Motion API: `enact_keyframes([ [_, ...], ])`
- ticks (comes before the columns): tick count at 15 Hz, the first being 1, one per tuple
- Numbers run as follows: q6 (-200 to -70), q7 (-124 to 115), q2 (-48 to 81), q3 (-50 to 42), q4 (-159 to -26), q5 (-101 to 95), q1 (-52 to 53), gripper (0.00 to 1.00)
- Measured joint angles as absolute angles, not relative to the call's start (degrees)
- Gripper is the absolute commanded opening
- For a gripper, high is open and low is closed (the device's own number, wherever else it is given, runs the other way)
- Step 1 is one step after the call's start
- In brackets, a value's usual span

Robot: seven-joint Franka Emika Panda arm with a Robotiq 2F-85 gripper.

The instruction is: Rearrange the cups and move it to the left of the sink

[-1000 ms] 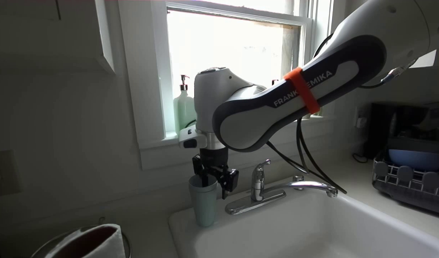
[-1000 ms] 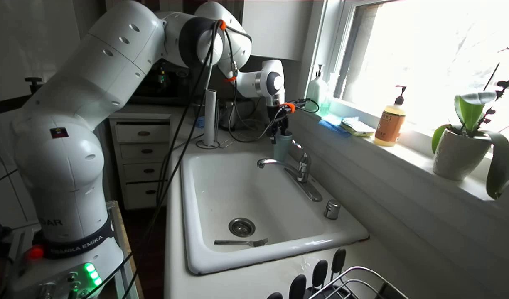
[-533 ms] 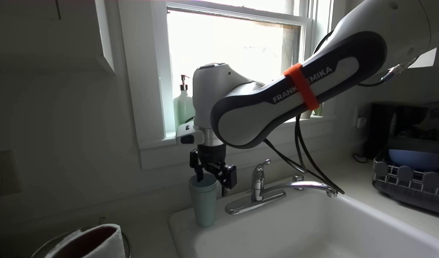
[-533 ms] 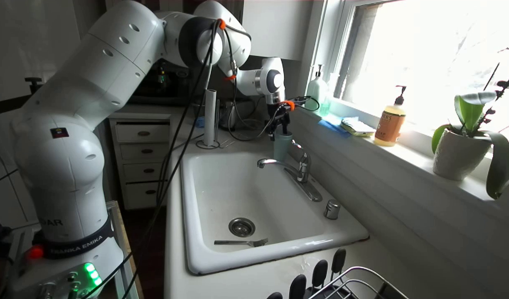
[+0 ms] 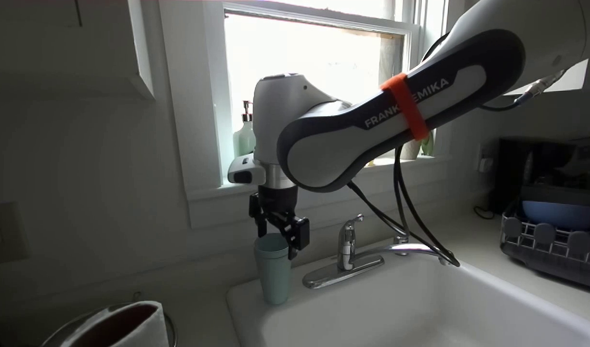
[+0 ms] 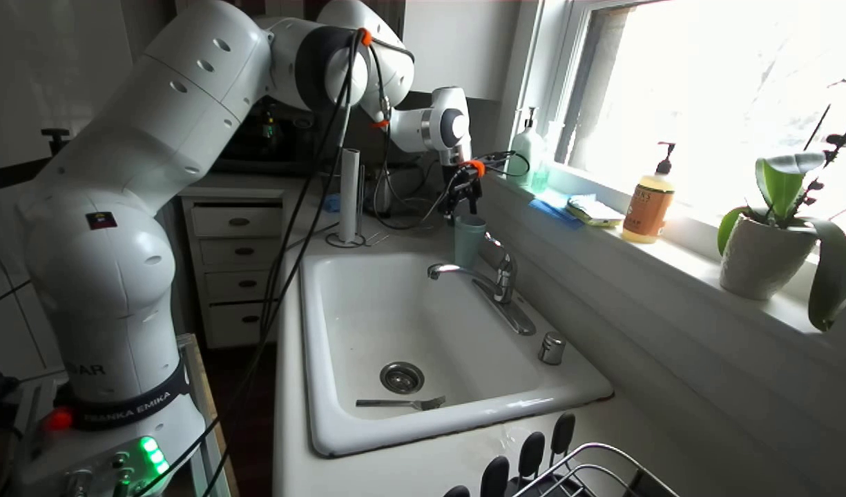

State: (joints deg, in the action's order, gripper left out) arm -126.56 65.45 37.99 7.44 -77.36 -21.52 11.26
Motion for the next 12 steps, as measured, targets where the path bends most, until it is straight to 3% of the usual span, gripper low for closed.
enact_keyframes([
  [12, -126.63, 53.75, 33.63, 7.57, -78.39, -21.13, 12.04, 1.0],
])
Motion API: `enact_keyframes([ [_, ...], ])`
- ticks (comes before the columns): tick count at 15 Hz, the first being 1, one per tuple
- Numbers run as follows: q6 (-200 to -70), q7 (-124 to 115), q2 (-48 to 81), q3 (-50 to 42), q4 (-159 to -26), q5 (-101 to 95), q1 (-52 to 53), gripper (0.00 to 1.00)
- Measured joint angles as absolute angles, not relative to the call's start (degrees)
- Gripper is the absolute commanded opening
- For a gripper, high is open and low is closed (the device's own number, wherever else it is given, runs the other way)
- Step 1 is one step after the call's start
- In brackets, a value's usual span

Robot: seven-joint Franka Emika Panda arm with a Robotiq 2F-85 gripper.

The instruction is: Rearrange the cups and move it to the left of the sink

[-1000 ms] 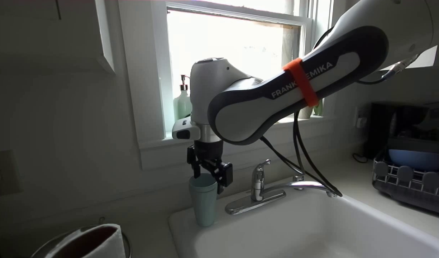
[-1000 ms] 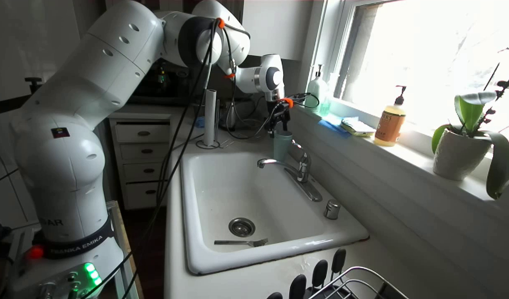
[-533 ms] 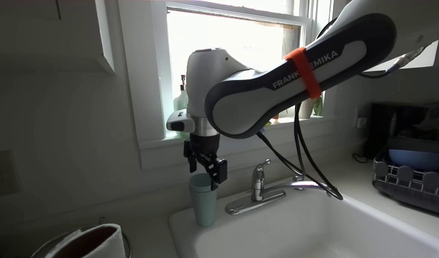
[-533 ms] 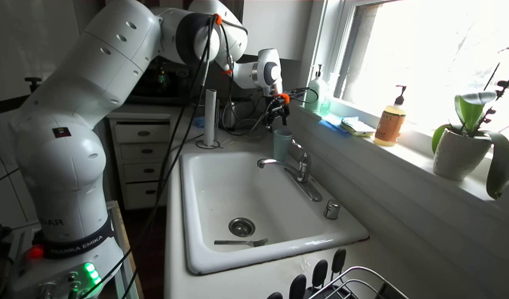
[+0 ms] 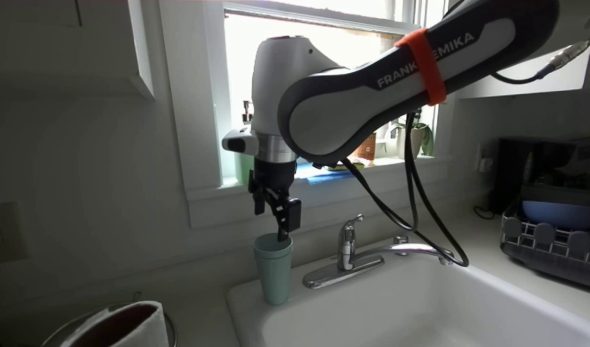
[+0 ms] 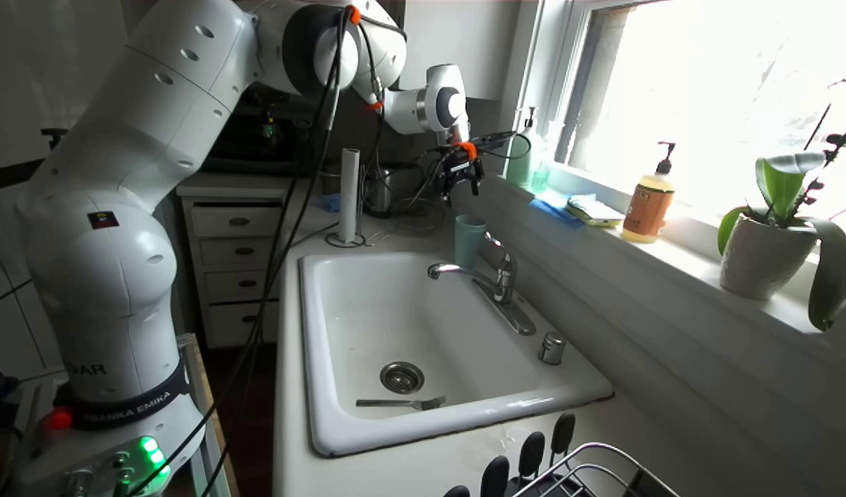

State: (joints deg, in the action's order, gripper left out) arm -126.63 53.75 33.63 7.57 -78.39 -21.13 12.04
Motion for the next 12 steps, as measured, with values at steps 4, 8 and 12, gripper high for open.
enact_keyframes([
  [4, -126.62, 48.7, 31.12, 7.96, -80.86, -19.53, 12.03, 1.0],
  [8, -126.79, 44.46, 27.92, 8.53, -83.85, -16.19, 11.65, 1.0],
  [12, -127.73, 41.38, 23.35, 9.07, -87.71, -12.3, 10.48, 1.0],
])
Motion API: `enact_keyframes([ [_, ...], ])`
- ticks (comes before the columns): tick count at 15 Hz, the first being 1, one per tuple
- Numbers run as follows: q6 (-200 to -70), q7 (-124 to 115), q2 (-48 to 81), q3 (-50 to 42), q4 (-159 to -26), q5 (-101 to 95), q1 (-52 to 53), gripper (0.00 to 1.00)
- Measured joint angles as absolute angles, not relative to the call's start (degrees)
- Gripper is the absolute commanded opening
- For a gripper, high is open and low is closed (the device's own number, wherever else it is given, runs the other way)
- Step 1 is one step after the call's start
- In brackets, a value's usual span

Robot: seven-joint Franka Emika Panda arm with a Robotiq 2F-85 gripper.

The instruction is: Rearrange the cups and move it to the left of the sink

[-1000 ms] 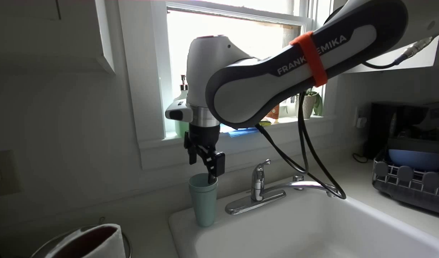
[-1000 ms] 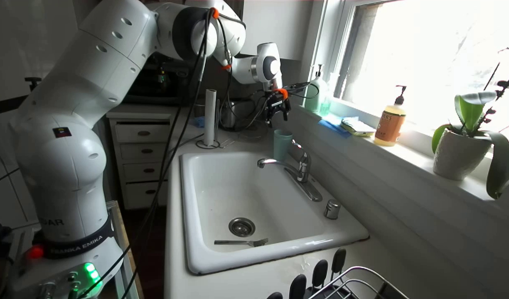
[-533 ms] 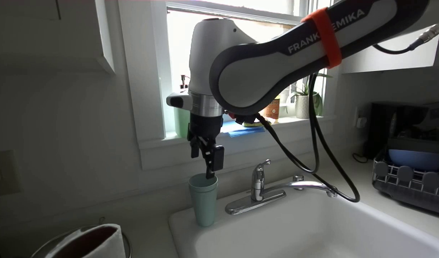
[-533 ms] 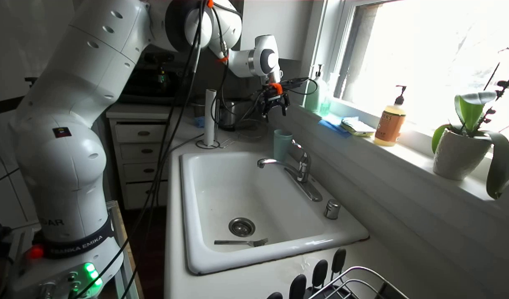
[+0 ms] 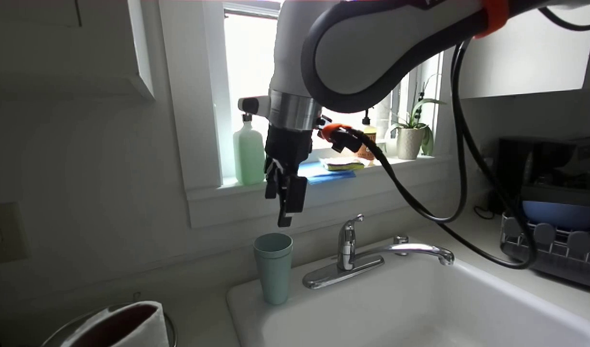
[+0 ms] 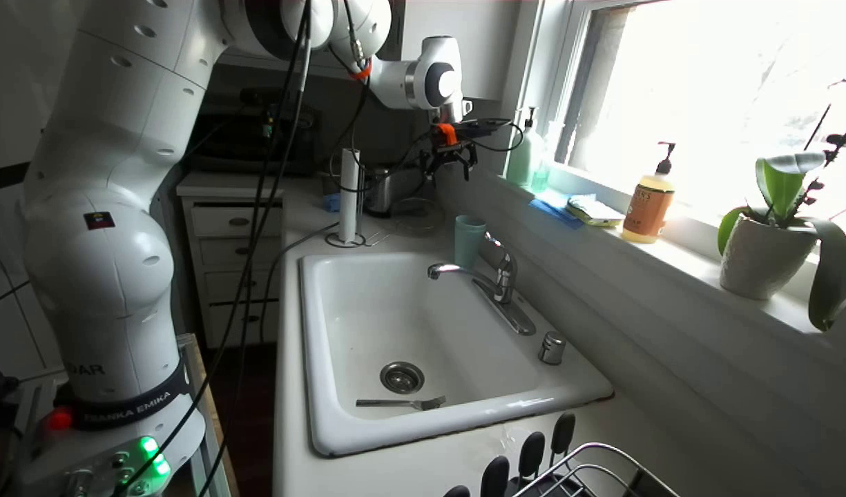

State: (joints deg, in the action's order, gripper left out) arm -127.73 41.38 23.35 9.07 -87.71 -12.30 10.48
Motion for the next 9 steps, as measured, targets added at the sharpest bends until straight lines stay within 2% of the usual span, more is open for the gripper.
enact_keyframes([
  [9, -129.07, 28.71, 13.96, 8.88, -96.59, -7.48, 7.02, 1.0],
])
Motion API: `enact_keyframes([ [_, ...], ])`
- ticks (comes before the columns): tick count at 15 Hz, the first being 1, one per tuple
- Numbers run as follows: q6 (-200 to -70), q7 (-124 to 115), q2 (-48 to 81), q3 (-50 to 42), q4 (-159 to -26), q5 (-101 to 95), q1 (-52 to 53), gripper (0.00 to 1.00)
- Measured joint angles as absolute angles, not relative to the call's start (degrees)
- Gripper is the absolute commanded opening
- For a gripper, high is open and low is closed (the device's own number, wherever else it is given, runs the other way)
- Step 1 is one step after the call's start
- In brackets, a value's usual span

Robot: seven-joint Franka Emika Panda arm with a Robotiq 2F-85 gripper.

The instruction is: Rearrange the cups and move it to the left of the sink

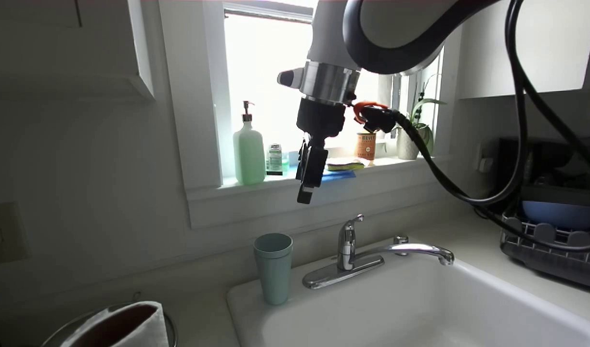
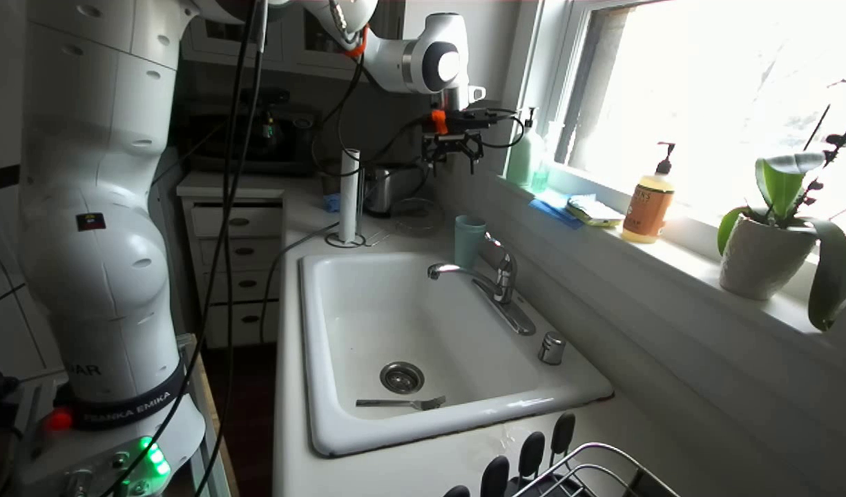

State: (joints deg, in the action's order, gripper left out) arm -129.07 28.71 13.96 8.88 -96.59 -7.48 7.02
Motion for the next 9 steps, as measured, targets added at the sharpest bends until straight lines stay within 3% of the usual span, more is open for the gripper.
enact_keyframes([
  [9, -137.9, 21.82, 6.68, 8.21, -105.59, -2.52, 5.25, 1.0],
])
